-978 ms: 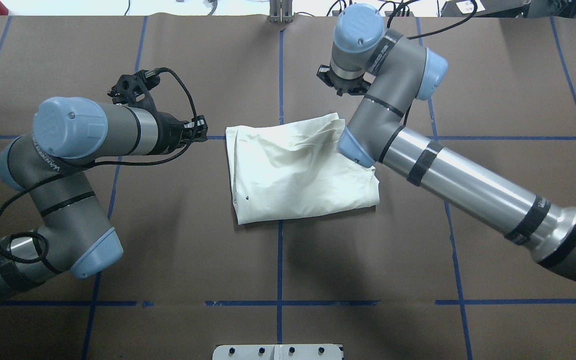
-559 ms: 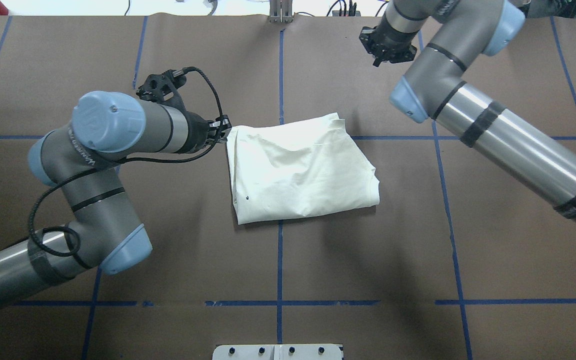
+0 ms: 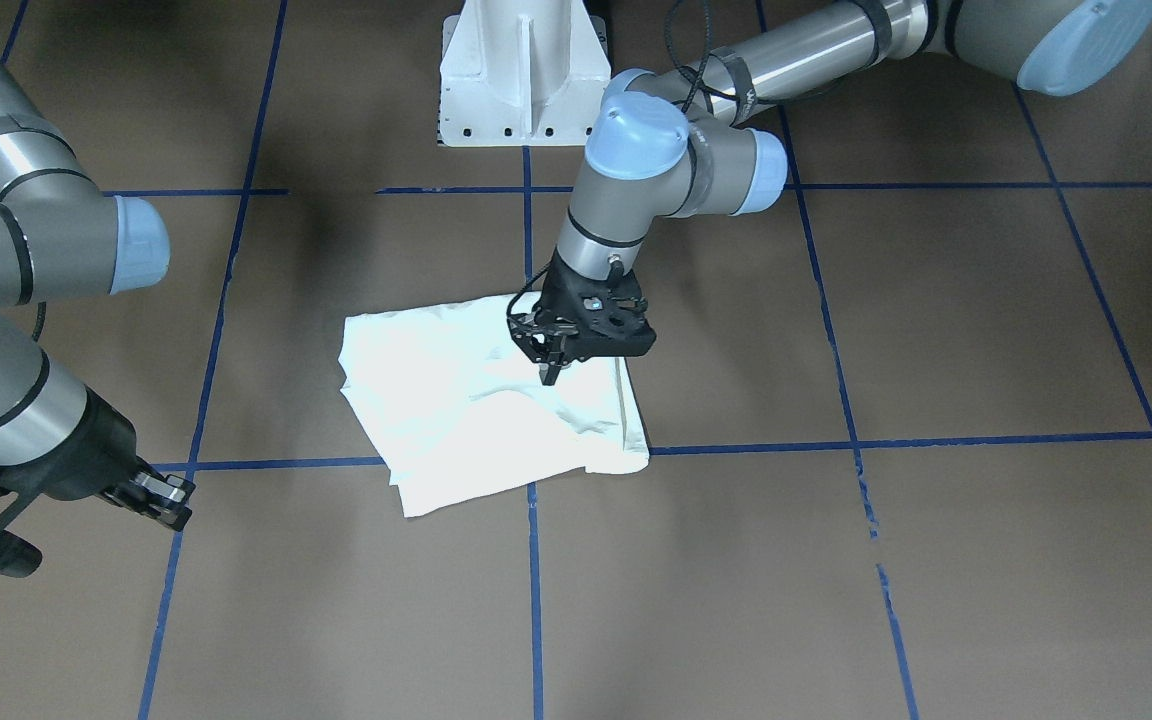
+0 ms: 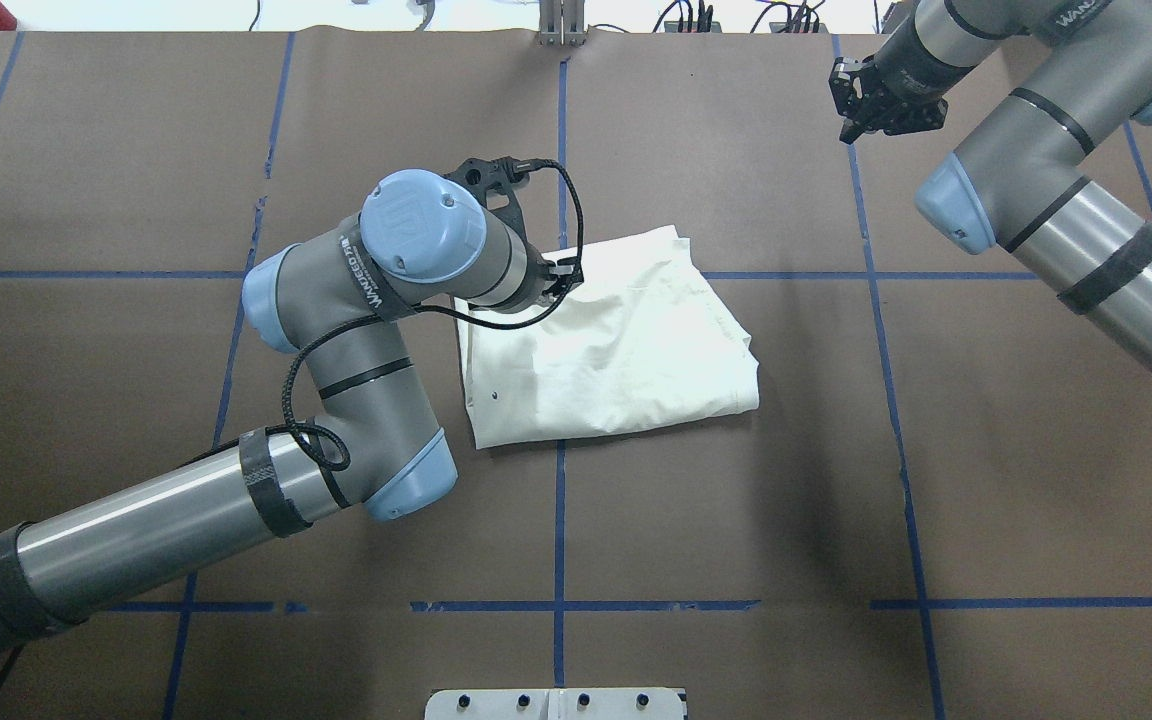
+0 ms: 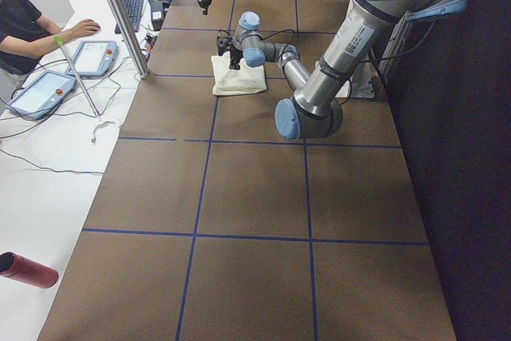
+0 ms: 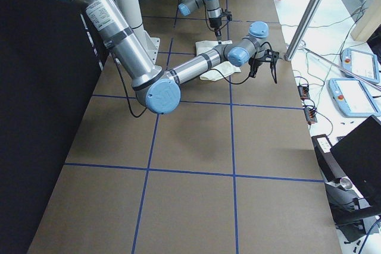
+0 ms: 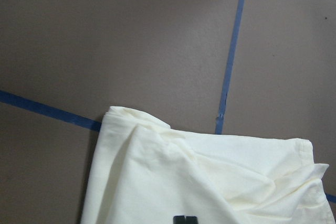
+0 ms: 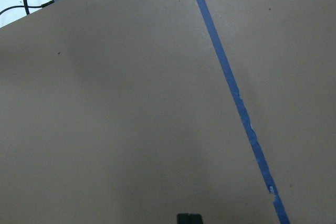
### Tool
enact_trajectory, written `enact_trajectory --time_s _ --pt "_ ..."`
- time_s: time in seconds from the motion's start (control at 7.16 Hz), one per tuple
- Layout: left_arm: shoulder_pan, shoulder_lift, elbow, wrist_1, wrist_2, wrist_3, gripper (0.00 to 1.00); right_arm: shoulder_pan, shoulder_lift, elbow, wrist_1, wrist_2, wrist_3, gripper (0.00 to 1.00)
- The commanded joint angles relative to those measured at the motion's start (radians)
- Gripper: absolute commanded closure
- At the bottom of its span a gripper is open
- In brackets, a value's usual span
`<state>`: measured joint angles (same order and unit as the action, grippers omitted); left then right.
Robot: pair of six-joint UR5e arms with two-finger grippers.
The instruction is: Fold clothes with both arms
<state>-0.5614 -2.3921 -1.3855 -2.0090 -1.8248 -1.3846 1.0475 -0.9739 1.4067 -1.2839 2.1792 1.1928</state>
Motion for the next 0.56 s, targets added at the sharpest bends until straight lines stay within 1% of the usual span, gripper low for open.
enact_trajectory --time_s 0.0,0.14,0.28,0.42 --pt "0.003 -0.123 0.156 -0.011 -0.111 0.045 1.00 0.002 -0.015 0.012 0.000 0.004 -0.001 1.00" --pt "0.005 -0.175 0.222 -0.011 -0.113 0.047 1.00 0.002 -0.015 0.014 -0.002 0.004 -0.001 1.00" --pt "0.002 -0.171 0.239 -0.022 -0.111 0.088 1.00 0.003 -0.015 0.014 -0.002 0.004 -0.001 1.00" --pt "-0.005 -0.171 0.293 -0.072 -0.110 0.108 1.00 0.003 -0.019 0.021 -0.003 0.004 -0.001 1.00"
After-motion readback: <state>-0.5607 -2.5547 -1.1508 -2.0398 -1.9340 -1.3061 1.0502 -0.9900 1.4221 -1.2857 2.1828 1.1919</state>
